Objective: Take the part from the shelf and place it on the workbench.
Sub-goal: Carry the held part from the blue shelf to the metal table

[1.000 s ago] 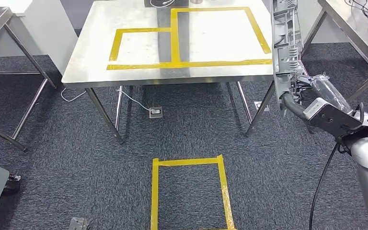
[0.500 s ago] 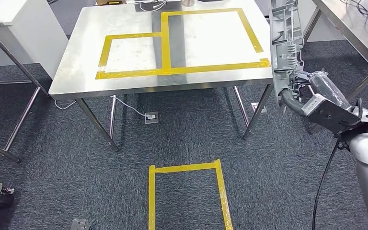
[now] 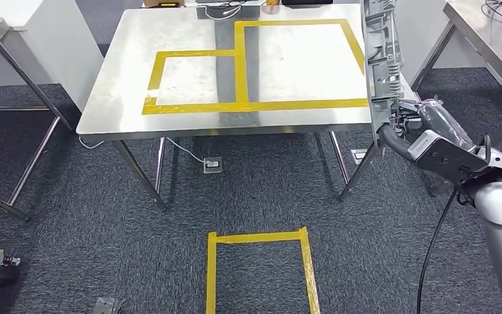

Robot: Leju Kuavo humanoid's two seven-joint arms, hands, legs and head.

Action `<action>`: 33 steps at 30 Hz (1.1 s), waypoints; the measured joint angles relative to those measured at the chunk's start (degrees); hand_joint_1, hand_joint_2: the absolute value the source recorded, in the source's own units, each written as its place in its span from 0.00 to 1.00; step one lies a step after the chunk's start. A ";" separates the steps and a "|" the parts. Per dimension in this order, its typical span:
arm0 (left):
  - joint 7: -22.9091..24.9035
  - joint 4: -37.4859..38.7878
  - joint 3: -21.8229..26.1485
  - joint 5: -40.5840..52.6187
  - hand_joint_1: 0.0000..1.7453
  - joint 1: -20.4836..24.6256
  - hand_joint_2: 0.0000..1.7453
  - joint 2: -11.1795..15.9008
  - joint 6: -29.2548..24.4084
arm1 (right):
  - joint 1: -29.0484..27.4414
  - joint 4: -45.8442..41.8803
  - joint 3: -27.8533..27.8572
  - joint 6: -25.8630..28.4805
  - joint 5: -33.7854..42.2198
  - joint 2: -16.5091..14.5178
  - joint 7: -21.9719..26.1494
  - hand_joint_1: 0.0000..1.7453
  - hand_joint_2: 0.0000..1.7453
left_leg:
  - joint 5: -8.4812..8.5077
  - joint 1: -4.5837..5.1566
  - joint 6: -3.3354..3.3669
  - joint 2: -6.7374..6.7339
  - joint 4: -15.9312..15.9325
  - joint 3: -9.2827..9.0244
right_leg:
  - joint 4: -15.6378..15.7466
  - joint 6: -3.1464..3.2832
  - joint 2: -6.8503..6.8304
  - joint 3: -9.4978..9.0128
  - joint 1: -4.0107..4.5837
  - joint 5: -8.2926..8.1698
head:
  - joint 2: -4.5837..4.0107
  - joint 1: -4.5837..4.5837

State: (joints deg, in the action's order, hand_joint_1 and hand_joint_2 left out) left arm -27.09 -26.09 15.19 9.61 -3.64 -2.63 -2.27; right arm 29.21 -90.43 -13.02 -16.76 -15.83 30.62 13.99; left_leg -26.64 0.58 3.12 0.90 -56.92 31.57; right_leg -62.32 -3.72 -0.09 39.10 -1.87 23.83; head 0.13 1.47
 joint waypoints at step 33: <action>-1.74 2.38 -0.07 0.12 0.00 0.63 1.00 1.05 1.08 | -1.27 -0.71 -0.14 -0.48 0.96 1.64 0.29 0.95 1.00 | -1.35 -0.14 -1.18 -0.07 -0.28 -0.56 | 4.43 0.45 0.17 -2.09 -0.19 -1.06 | 0.00 -0.02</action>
State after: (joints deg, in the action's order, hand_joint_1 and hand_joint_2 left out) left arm -28.82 -23.70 15.12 9.73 -3.01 -1.57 -1.19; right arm 27.93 -91.14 -13.16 -17.23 -14.87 32.27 14.28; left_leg -27.99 0.44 1.94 0.83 -57.20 31.01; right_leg -57.89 -3.27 0.08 37.01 -2.06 22.77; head 0.13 1.45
